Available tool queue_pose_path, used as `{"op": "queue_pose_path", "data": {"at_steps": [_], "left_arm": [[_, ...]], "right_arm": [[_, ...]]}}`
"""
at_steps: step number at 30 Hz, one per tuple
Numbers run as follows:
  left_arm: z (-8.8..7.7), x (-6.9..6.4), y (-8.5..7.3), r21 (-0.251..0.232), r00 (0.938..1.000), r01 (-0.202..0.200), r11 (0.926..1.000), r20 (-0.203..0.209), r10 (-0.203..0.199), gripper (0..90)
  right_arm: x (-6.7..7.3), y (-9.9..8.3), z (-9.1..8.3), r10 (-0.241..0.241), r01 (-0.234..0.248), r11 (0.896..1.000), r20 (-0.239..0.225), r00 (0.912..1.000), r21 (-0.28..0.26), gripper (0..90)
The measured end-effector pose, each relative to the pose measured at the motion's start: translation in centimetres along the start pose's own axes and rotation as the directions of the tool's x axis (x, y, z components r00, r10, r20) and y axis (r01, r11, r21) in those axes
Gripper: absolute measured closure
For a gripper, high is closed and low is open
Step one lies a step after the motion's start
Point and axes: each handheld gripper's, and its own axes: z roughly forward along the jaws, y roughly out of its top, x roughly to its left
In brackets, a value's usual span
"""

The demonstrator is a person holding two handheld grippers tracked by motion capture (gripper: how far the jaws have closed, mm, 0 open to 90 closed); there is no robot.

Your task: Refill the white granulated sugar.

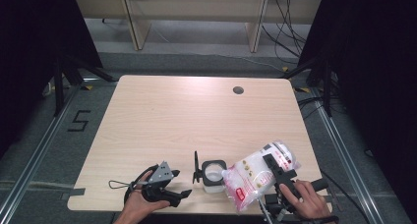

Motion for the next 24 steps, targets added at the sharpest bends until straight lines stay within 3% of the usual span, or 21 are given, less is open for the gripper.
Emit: {"op": "queue_pose_path", "data": {"at_steps": [8,12,15,16,19,22,24], "left_arm": [[-0.02,0.02,0.01,0.004,1.0,-0.001,1.0,0.003,0.0,21.9],[0.03,-0.01,-0.02,-0.004,1.0,0.001,1.0,-0.003,-0.001,21.9],[0.05,0.08,0.02,-0.007,0.9999,-0.016,0.9998,0.001,0.016,21.9],[0.05,-0.04,-0.01,-0.004,1.0,0.009,1.0,0.002,-0.009,21.9],[0.04,0.09,0.03,-0.005,0.9999,-0.016,0.9999,0.003,0.016,21.9],[0.04,0.0,0.0,-0.003,1.0,0.004,1.0,0.002,-0.004,21.9],[0.06,0.12,0.03,-0.006,0.9998,-0.02,0.9998,0.003,0.02,21.9]], "right_arm": [[-0.02,0.02,-0.02,-0.007,0.007,1.0,0.002,1.0,0.002,42.7],[0.16,0.02,-0.14,0.011,-0.011,1.0,0.012,0.9999,0.007,42.7],[0.03,0.05,-0.23,0.016,-0.016,1.0,-0.001,0.9999,0.014,42.7],[-0.06,0.09,-0.16,-0.005,0.005,1.0,0.003,1.0,0.007,42.8],[-0.04,0.09,-0.06,-0.018,0.018,1.0,0.024,0.9995,-0.006,42.8],[0.23,0.04,-0.19,0.016,-0.017,1.0,0.012,0.9998,0.014,42.8],[0.12,0.01,-0.16,0.008,-0.008,1.0,0.013,0.9999,0.007,42.8]]}}
